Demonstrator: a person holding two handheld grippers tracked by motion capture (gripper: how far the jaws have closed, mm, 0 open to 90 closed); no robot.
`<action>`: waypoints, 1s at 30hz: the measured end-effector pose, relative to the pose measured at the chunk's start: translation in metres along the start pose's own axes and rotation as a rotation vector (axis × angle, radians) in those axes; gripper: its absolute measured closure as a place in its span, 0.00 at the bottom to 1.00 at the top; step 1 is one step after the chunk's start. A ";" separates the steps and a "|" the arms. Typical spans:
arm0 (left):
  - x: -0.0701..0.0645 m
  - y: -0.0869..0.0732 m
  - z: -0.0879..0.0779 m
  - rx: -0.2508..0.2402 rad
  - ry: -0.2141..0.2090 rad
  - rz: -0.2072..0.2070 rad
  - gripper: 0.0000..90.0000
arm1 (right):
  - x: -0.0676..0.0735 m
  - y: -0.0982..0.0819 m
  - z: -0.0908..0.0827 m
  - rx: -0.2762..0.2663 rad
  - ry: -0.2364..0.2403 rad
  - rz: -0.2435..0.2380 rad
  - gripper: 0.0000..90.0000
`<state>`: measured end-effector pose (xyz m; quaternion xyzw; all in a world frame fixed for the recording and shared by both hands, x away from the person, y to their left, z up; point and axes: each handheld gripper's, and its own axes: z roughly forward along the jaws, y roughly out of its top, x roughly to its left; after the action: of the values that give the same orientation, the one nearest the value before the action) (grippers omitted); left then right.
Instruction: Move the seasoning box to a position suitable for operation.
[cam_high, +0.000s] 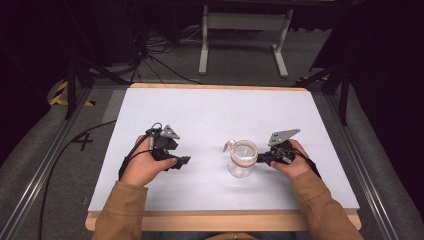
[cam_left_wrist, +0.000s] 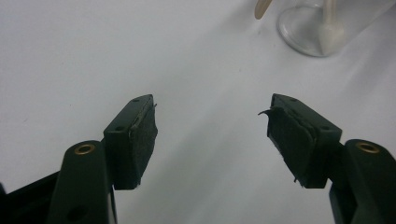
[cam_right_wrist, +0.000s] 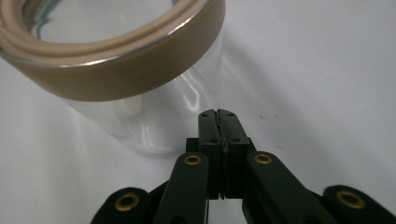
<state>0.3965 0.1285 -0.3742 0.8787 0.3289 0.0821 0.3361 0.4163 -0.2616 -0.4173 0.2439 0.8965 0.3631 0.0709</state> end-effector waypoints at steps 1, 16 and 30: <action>0.000 0.000 0.001 -0.004 0.000 -0.003 0.37 | 0.001 0.000 0.000 0.003 0.007 0.000 1.00; -0.002 0.009 0.009 -0.014 -0.034 0.034 0.41 | 0.032 0.006 0.005 0.047 0.091 -0.045 1.00; 0.007 0.010 0.004 -0.115 -0.124 0.051 0.73 | 0.050 0.009 0.015 0.057 0.144 -0.095 1.00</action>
<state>0.4092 0.1252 -0.3714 0.8693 0.2797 0.0548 0.4038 0.3813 -0.2223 -0.4194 0.1764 0.9197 0.3504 0.0164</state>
